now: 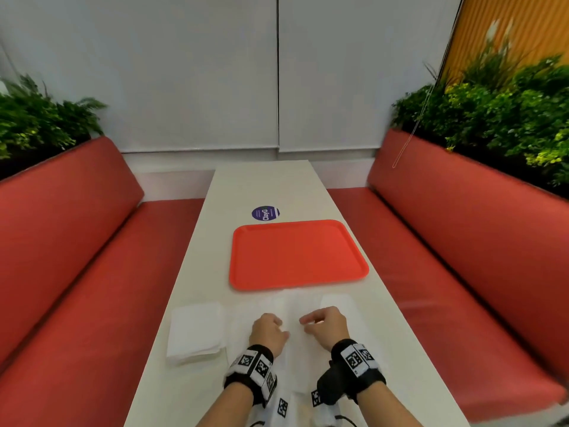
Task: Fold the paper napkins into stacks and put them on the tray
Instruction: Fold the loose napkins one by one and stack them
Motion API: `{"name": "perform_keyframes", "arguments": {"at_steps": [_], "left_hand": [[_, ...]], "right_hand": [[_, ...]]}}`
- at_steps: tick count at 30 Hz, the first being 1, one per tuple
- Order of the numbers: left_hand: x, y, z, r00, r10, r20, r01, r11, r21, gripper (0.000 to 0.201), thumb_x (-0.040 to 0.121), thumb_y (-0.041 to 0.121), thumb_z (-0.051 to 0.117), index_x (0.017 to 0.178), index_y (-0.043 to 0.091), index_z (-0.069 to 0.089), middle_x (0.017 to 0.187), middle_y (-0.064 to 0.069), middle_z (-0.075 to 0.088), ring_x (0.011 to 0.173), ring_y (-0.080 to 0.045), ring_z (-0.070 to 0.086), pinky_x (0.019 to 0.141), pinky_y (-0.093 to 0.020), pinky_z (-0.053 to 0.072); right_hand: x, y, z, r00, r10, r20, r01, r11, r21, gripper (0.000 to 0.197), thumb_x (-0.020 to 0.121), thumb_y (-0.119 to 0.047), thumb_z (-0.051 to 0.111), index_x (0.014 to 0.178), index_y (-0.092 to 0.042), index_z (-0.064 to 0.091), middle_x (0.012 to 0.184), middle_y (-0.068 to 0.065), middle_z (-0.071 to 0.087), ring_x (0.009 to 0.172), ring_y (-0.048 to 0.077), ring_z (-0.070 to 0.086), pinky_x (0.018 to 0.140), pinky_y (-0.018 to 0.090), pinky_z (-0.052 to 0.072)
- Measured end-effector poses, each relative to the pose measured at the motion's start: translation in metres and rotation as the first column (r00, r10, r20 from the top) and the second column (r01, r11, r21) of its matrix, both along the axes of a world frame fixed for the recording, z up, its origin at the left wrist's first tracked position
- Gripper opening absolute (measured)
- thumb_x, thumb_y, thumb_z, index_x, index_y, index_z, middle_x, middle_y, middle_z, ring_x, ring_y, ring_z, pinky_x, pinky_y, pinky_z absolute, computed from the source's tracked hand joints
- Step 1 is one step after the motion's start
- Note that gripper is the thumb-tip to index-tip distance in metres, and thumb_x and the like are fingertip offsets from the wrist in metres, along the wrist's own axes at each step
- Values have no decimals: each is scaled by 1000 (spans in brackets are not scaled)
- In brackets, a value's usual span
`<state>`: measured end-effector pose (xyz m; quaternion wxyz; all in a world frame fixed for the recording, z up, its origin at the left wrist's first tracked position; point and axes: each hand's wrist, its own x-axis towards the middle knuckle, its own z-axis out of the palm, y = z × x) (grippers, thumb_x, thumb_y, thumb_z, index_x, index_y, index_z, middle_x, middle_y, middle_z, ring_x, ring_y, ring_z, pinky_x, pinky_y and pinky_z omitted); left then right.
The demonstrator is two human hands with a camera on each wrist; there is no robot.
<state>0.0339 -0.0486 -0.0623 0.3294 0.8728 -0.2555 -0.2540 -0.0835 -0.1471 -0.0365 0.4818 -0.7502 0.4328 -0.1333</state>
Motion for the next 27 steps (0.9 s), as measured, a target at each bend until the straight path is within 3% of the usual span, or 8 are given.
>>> {"name": "perform_keyframes", "arguments": {"at_steps": [4, 6, 9, 13, 16, 18, 22, 27], "left_hand": [[9, 12, 31, 978, 89, -188, -140, 951, -275, 9, 85, 26, 74, 86, 18, 70, 99, -7, 72, 84, -13, 63, 77, -27, 51], [9, 21, 60, 918, 78, -388, -253, 869, -425, 19, 89, 34, 68, 92, 15, 71, 99, -6, 73, 85, -15, 65, 70, -25, 48], [9, 32, 105, 832, -50, -552, -346, 731, -588, 31, 91, 37, 63, 99, 9, 73, 98, -9, 76, 94, -23, 71, 75, -31, 54], [16, 49, 152, 898, -27, -440, -362, 525, -770, 26, 86, 26, 70, 91, 0, 74, 93, -15, 75, 84, -26, 68, 79, -40, 51], [15, 65, 180, 951, 97, -295, -306, 449, -840, 18, 84, 18, 73, 75, 2, 72, 74, -10, 70, 70, -17, 62, 71, -34, 47], [11, 73, 193, 961, 189, -204, -265, 410, -873, 12, 80, 14, 78, 84, 4, 71, 76, -14, 73, 70, -16, 65, 73, -33, 51], [-3, 87, 216, 985, 169, -42, -108, 403, -909, 51, 73, 8, 83, 109, 18, 49, 76, -13, 73, 68, -22, 70, 66, -31, 54], [-1, 92, 217, 943, 288, 168, -6, 519, -855, 48, 66, 13, 89, 107, 30, 71, 99, 9, 74, 90, -12, 69, 82, -39, 57]], "right_hand": [[13, -2, 44, 976, 70, 205, -67, 998, -18, 23, 78, -7, 72, 72, -28, 78, 83, -10, 75, 89, 9, 68, 75, 12, 50], [23, 0, 77, 941, 142, 308, -136, 990, -42, 19, 76, -8, 75, 72, -26, 80, 83, -9, 77, 89, 15, 69, 84, 31, 55], [32, 4, 122, 865, 226, 449, -208, 974, -88, 16, 75, -2, 77, 82, -17, 79, 92, -5, 77, 91, 6, 68, 85, 29, 52], [35, 7, 167, 775, 322, 543, -293, 945, -143, 22, 76, 6, 75, 94, -6, 76, 100, 3, 76, 88, 8, 70, 75, 21, 54], [35, 7, 188, 728, 370, 577, -341, 926, -164, 22, 77, 7, 74, 97, -1, 75, 100, 8, 76, 84, 11, 71, 72, 19, 55], [35, 9, 200, 696, 398, 598, -364, 913, -185, 22, 77, 5, 75, 99, 0, 75, 99, 9, 76, 83, 10, 71, 72, 18, 53], [32, 20, 220, 660, 469, 586, -428, 877, -219, 36, 74, 3, 78, 109, -4, 73, 106, 3, 75, 92, 10, 71, 76, 18, 54], [35, 18, 232, 641, 607, 471, -523, 794, -311, 59, 65, 4, 85, 119, -8, 69, 96, -1, 61, 85, 11, 67, 76, 21, 54]]}}
